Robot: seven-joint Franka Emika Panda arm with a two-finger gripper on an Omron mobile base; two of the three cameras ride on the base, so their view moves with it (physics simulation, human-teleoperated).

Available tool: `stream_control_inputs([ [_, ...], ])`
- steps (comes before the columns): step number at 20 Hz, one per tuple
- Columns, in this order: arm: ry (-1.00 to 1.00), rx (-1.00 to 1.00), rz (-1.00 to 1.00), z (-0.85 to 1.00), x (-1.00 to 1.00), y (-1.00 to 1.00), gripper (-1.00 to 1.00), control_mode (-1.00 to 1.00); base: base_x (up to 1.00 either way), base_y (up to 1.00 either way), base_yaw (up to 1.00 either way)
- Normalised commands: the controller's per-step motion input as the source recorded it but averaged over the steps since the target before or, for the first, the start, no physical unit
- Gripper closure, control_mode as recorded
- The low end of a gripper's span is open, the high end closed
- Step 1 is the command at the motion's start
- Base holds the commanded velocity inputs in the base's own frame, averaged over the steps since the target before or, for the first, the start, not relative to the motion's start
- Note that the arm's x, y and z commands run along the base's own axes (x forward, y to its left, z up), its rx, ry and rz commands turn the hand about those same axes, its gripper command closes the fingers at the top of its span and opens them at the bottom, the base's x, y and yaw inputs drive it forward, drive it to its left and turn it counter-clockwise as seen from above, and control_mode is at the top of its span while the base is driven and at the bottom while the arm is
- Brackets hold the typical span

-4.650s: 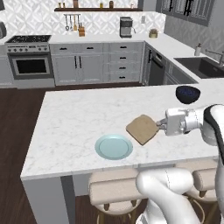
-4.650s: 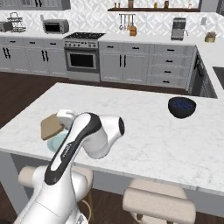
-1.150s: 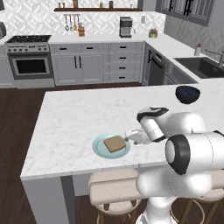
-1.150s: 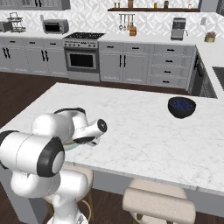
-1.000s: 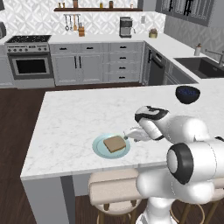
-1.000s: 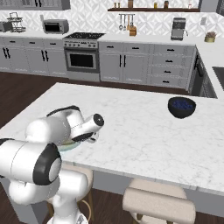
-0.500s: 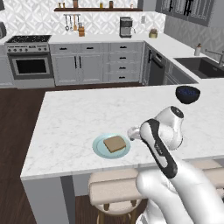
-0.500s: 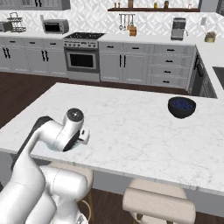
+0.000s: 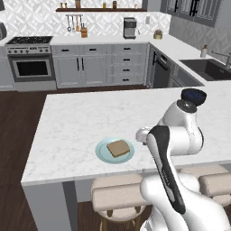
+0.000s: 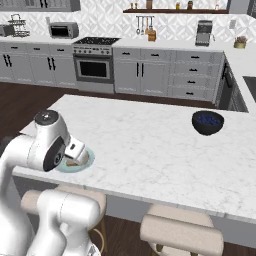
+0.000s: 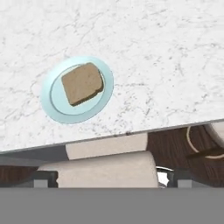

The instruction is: Start the toaster. Once the lever pops up, take the bread to the plate on the dining counter.

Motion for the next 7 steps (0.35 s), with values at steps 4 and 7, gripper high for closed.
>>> stream_control_inputs([
  [4,-0.26,-0.12,0.00,0.85,-1.00,-0.01,-1.00,-1.00,0.00,0.00,0.00],
  [7,-0.45,-0.18,0.05,0.23,-1.00,-0.03,-1.00,-1.00,0.00,0.00,0.00],
])
